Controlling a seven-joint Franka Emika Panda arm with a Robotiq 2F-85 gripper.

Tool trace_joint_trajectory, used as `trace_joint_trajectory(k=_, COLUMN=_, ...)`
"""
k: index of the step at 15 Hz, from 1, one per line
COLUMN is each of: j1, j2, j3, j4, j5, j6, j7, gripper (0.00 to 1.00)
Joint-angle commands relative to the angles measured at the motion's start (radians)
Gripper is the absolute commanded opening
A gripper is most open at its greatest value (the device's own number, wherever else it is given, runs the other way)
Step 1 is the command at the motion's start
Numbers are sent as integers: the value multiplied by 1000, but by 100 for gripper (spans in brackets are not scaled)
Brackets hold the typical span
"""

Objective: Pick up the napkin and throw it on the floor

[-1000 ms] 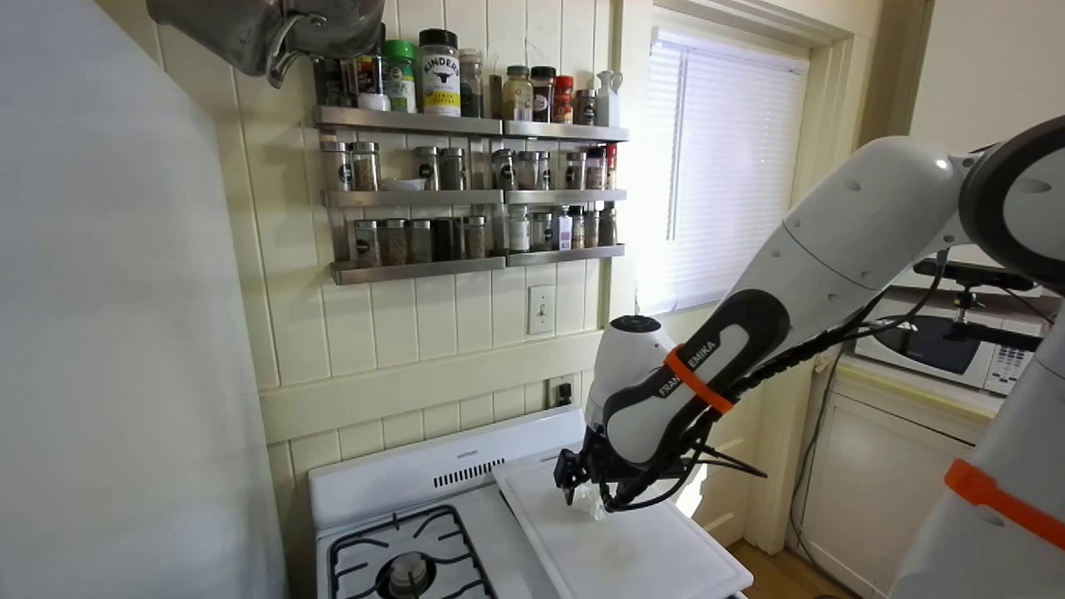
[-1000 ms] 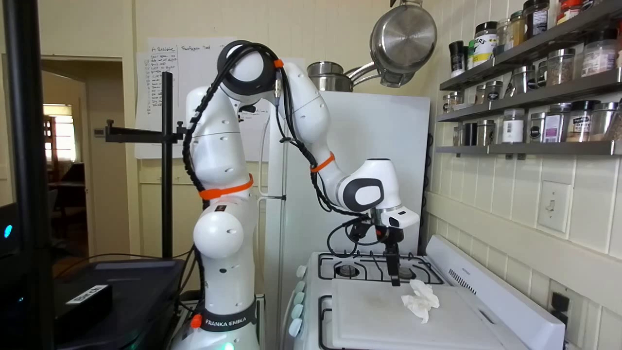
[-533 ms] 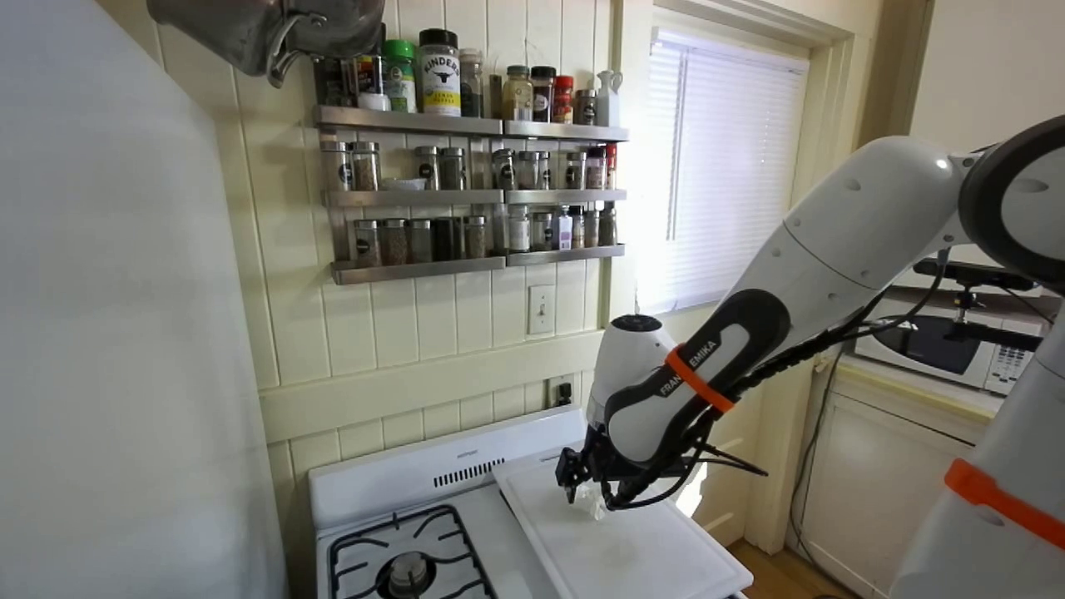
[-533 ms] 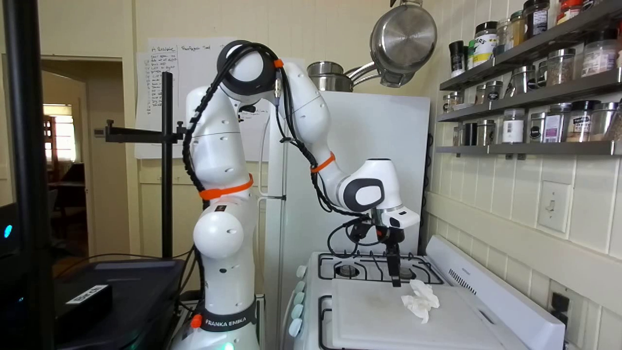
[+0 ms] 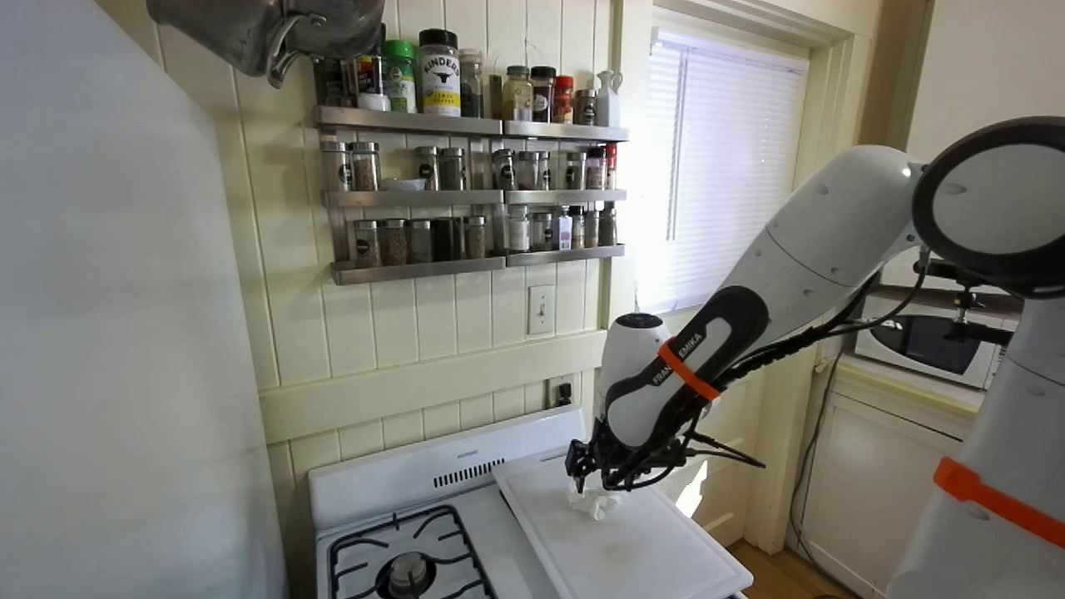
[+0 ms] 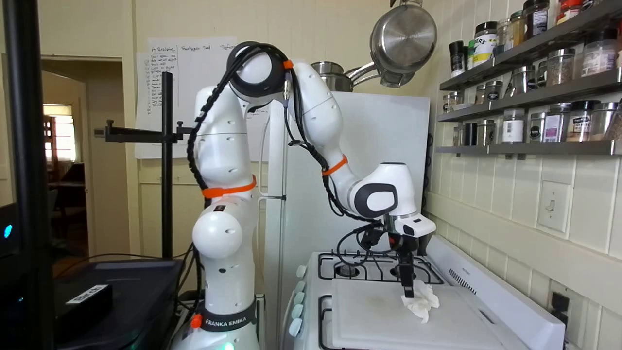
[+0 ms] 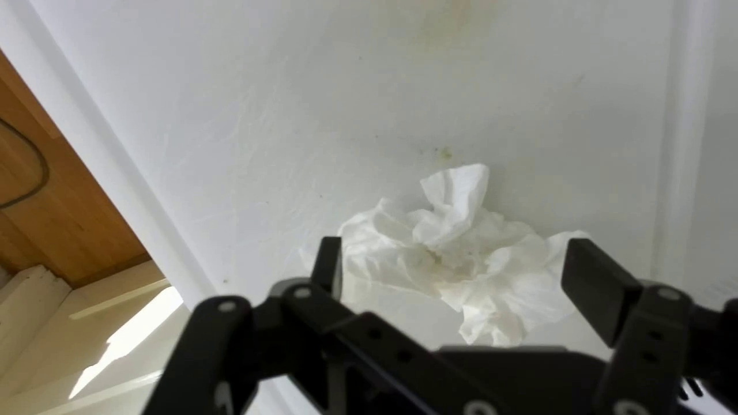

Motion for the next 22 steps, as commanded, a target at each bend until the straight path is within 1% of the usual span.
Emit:
trace_joint_trajectory(k=1, j1=20, j2=71, j3=-27, j4=39, j5=-20, j6=25, j7=-7, gripper=65)
trace_joint_trajectory(k=5, j1=30, j2=106, j3=-47, j4=59, j5=-64, j6=24, j7=9, gripper=35)
trace_joint_trajectory(k=6, j1=31, j2=111, j3=-53, j4=62, j5=-86, j6=22, j7=20, gripper=26)
trace_joint_trajectory(k=7, j1=33, j2=111, j3=-58, j4=64, j5=-106, j6=17, j7=30, gripper=19)
trace_joint_trajectory(k=9, j1=40, j2=107, j3=-69, j4=67, j5=-120, j6=11, j7=31, gripper=4)
trace_joint_trajectory(k=10, j1=45, j2=94, j3=-72, j4=65, j5=-111, j6=5, j7=22, gripper=0)
trace_joint_trajectory(k=14, j1=53, j2=37, j3=-79, j4=56, j5=-102, j6=-2, j7=16, gripper=0)
trace_joint_trajectory(k=18, j1=38, j2=-6, j3=-75, j4=52, j5=-99, j6=23, j7=20, gripper=0)
trace_joint_trajectory(k=20, j1=34, j2=17, j3=-76, j4=63, j5=-72, j6=51, j7=10, gripper=27)
trace_joint_trajectory(k=22, j1=41, j2=51, j3=-78, j4=73, j5=-36, j6=99, j7=-8, gripper=40)
